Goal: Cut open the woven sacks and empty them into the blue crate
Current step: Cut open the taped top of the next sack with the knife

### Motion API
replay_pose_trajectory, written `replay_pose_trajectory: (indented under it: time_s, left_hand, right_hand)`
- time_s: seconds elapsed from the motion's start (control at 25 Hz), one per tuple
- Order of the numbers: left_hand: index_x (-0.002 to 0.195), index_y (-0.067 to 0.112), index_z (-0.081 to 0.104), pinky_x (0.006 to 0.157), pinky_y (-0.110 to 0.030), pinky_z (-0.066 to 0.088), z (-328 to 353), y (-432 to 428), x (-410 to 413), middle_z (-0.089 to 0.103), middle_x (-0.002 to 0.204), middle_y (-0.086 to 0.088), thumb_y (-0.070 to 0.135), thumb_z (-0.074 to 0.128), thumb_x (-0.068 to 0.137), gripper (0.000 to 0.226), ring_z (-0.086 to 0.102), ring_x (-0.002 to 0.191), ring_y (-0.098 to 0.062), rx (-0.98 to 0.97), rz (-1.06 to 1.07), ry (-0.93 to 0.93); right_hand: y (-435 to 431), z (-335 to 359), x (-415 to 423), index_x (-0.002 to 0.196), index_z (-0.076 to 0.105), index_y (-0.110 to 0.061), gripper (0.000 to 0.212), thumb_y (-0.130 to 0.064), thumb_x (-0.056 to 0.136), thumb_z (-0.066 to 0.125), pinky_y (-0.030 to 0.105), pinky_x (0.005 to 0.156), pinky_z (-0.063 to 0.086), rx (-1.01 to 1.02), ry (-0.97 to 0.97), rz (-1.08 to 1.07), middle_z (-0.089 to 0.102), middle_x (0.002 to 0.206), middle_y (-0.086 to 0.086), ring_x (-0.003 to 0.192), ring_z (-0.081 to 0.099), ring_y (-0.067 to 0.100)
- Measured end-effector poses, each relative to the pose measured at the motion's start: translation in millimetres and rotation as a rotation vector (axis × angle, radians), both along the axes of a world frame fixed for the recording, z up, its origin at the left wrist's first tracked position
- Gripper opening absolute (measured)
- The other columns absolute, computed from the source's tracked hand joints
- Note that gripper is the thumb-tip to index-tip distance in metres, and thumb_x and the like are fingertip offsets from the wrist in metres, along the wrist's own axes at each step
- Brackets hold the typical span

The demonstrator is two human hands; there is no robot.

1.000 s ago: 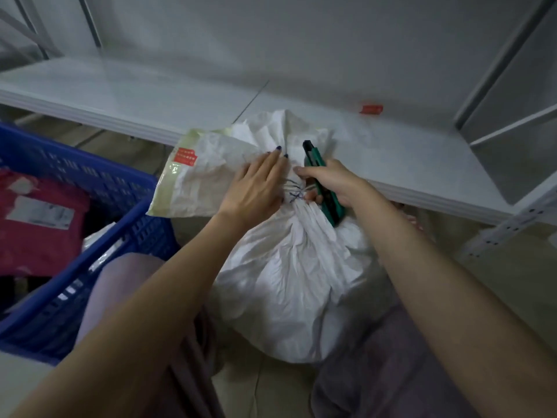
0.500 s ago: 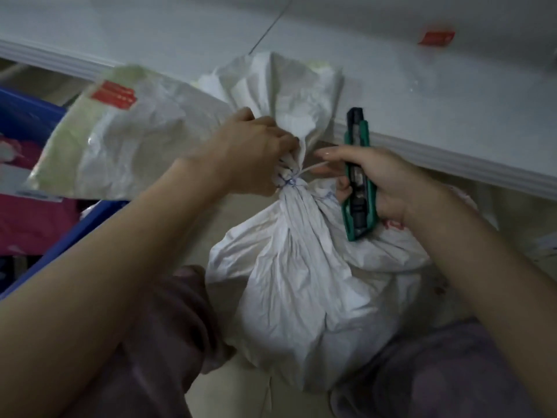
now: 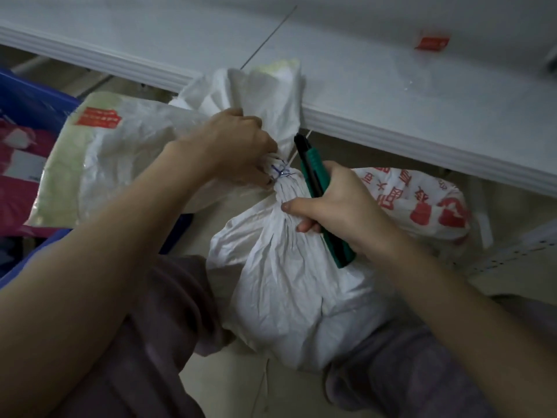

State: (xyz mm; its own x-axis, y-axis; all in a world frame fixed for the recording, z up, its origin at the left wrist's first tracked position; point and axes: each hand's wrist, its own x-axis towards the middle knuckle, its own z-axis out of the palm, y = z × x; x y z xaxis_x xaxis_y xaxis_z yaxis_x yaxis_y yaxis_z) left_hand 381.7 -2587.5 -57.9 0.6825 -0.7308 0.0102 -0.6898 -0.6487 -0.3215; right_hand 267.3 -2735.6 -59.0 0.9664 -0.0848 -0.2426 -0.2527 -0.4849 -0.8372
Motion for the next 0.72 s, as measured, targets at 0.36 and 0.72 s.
replay_pose_trajectory:
  time_s: [0.36,0.72]
  left_hand:
    - [0.1,0.013,0.069,0.069,-0.025,0.032,13.9,19.7,-18.8,0.064,0.085,-0.008,0.056,0.056,0.07,0.055,0.057,0.078,-0.024,-0.308,-0.077,0.464]
    - [0.082,0.007,0.065,0.058,-0.013,0.039,6.4,25.4,-16.6,0.06,0.07,-0.003,0.055,0.06,0.071,0.05,0.053,0.062,-0.006,-0.596,-0.174,0.755]
  right_hand:
    - [-7.8,-18.0,0.3,0.074,0.052,-0.016,0.03,-0.018,0.07,0.082,0.024,0.045,0.043,0.045,-0.04,0.106,0.052,0.042,-0.008,0.038,0.051,0.01]
    - [-31.0,-14.2,22.6,0.044,0.047,-0.012,0.037,0.014,0.062,0.065,0.014,0.036,0.027,0.35,0.001,0.228,0.044,0.038,-0.004,0.031,0.034,0.008]
